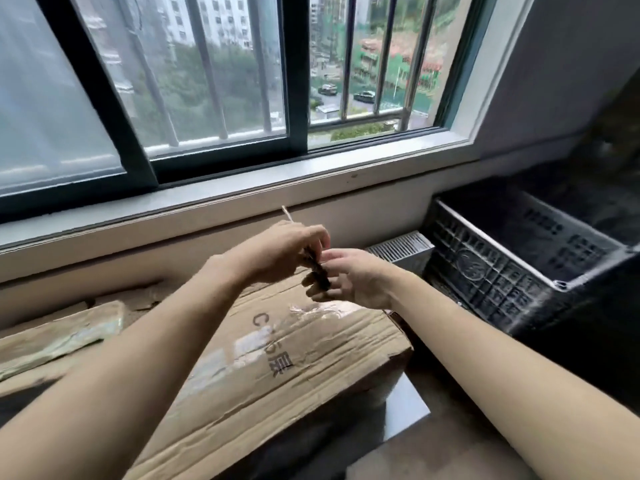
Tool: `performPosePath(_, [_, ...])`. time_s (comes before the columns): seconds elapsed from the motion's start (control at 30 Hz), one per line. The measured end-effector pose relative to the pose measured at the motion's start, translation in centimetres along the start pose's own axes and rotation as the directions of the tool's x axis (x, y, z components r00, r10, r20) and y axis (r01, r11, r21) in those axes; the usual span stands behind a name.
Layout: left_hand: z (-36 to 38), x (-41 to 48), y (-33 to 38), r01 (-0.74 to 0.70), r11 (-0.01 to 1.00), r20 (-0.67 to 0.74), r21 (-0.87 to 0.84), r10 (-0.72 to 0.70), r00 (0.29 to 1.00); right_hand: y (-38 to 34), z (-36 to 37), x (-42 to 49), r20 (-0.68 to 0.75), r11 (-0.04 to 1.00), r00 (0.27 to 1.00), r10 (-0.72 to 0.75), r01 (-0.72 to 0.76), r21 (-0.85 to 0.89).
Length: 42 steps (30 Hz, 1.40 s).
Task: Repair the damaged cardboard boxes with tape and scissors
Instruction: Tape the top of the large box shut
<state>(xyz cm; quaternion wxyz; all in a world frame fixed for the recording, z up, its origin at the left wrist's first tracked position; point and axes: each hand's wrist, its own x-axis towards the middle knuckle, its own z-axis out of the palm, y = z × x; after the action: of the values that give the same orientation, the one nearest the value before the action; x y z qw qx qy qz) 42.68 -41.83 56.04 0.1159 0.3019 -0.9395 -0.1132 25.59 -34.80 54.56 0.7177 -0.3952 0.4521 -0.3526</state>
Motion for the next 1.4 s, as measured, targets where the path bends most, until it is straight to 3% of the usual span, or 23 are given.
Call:
performPosePath(0.13, [1.2,4.6,4.2,-0.049,0.994,-0.092,0.097,0.058,0.994,0.4,-4.9,-2.2,-0.092,0.998,0.995,-0.043,0.047,0.039])
performPosePath(0.17, [1.7,5.5,4.7,0.004,0.997,-0.144,0.073,0.007,0.99,0.6,-6.0,-2.7,-0.131,0.998,0.99,-0.056,0.06,0.025])
performPosePath(0.23, [2.8,7.4,5.4,0.215,0.973,-0.181,-0.084,-0.227,0.957,0.9,-8.3,-3.8,-0.164,0.998,0.985,-0.055,0.056,0.001])
performPosePath(0.3, [4.2,8.9,5.6,0.414,0.888,-0.078,-0.199,-0.435,0.897,1.1,-10.3,-5.0,-0.152,1.0,0.988,0.005,-0.004,0.007])
performPosePath(0.4, [6.3,10.0,6.9,0.493,0.868,0.144,-0.048,-0.483,0.864,2.0,-12.5,-5.9,-0.159,0.999,0.987,0.036,-0.036,0.002])
performPosePath(0.5, [8.4,10.7,8.6,0.478,0.879,0.321,0.011,-0.455,0.83,3.3,-13.8,-5.9,-0.196,0.999,0.981,0.007,0.003,0.049])
performPosePath(0.7, [9.6,11.9,9.2,0.441,0.88,0.525,0.174,-0.462,0.715,5.8,-14.8,-5.2,-0.319,0.994,0.947,0.045,-0.011,0.108])
performPosePath(0.77, [10.1,11.8,8.7,0.432,0.882,0.525,0.191,-0.463,0.714,6.0,-14.9,-4.9,-0.336,0.993,0.939,0.068,-0.032,0.112])
performPosePath(0.9, [10.3,11.2,8.1,0.398,0.904,0.454,0.158,-0.424,0.784,6.2,-14.3,-4.1,-0.42,0.995,0.904,0.074,-0.036,0.097])
performPosePath(1.03, [10.0,10.6,7.8,0.388,0.916,0.38,0.104,-0.397,0.835,5.9,-13.2,-2.2,-0.571,0.986,0.82,0.033,0.068,0.154])
performPosePath(1.13, [9.5,10.3,6.7,0.398,0.916,0.436,0.055,-0.381,0.815,5.8,-12.6,-1.0,-0.611,0.961,0.788,0.073,0.107,0.254])
performPosePath(1.27, [9.5,10.5,5.2,0.324,0.936,0.517,0.137,-0.346,0.783,6.0,-12.2,-0.3,-0.648,0.955,0.759,0.063,0.142,0.26])
performPosePath(1.4, [10.1,11.2,4.0,0.299,0.948,0.483,0.105,-0.312,0.818,6.4,-12.7,0.2,-0.687,0.967,0.726,0.025,0.156,0.2])
